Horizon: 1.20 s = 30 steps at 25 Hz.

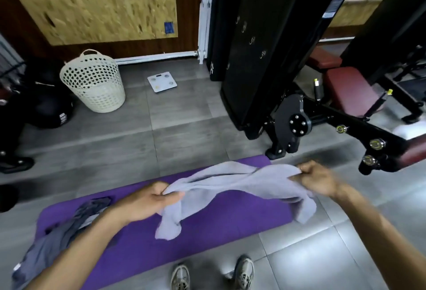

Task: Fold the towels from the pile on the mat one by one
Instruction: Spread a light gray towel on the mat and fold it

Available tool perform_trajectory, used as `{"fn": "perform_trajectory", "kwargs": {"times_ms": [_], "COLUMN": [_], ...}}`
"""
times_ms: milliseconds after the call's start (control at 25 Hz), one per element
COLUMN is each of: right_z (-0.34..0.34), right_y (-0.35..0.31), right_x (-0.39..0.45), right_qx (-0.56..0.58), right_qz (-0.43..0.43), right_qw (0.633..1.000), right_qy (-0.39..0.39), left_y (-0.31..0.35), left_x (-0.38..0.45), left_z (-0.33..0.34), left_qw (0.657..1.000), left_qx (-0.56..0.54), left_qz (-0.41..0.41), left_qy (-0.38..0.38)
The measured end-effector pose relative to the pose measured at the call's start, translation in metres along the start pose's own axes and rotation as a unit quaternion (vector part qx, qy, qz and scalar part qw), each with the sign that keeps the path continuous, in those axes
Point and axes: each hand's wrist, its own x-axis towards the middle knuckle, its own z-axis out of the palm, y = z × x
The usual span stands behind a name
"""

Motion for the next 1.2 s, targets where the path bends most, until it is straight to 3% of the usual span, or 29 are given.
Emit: {"fn": "perform_trajectory", "kwargs": {"times_ms": [40,80,160,200,280,360,440,520,560,640,680,720,800,880,960,1000,1080,1200], "right_z": [-0.009,-0.023,-0.062,-0.082,-0.1,-0.084,-0.053,-0.029,-0.02,0.004,0.019,0.035,0.058,0.061,0.041,0.029,0.009,-0.006], "right_y": [-0.012,-0.024,-0.048,-0.056,-0.061,-0.041,-0.014,0.013,0.024,0.038,0.041,0.045,0.044,0.034,0.015,0.005,-0.018,-0.051], "right_x": [0.0,0.004,0.022,0.035,0.061,0.082,0.092,0.085,0.074,0.04,0.022,0.008,0.002,0.007,0.011,0.013,0.013,0.016], "right_qx": [0.044,0.116,0.308,0.374,0.448,0.436,0.364,0.29,0.284,0.257,0.227,0.222,0.252,0.326,0.403,0.413,0.39,0.315], "right_qz": [-0.029,-0.063,-0.108,-0.123,-0.114,-0.039,0.003,-0.041,-0.086,-0.19,-0.219,-0.246,-0.29,-0.249,-0.22,-0.218,-0.228,-0.284], "right_qw": [0.998,0.99,0.945,0.919,0.887,0.895,0.927,0.956,0.954,0.925,0.913,0.905,0.912,0.912,0.888,0.884,0.892,0.906], "right_qy": [-0.041,-0.047,-0.001,0.016,-0.016,-0.085,-0.086,-0.021,-0.044,-0.204,-0.26,-0.268,-0.144,-0.031,0.006,0.007,-0.005,0.018], "left_y": [0.033,0.063,0.092,0.09,0.08,0.065,0.074,0.1,0.104,0.109,0.111,0.117,0.127,0.135,0.133,0.133,0.123,0.11], "left_x": [-0.001,-0.001,0.007,0.015,0.033,0.051,0.063,0.075,0.083,0.1,0.106,0.112,0.112,0.105,0.093,0.085,0.068,0.045], "left_z": [-0.002,-0.007,-0.021,-0.021,-0.002,0.045,0.101,0.14,0.149,0.158,0.164,0.169,0.18,0.176,0.165,0.159,0.151,0.144], "left_qw": [0.996,0.978,0.884,0.842,0.833,0.817,0.805,0.749,0.699,0.626,0.612,0.611,0.631,0.629,0.623,0.635,0.696,0.79], "left_qx": [-0.075,-0.178,-0.407,-0.476,-0.49,-0.516,-0.529,-0.623,-0.682,-0.747,-0.751,-0.749,-0.734,-0.738,-0.738,-0.726,-0.682,-0.591], "left_qz": [0.047,0.081,0.13,0.119,0.004,-0.071,-0.128,-0.122,-0.107,-0.092,-0.089,-0.087,-0.082,-0.03,0.036,0.059,0.047,-0.043], "left_qy": [0.015,0.078,0.188,0.222,0.255,0.249,0.237,0.188,0.186,0.206,0.229,0.241,0.24,0.242,0.257,0.257,0.22,0.159]}}
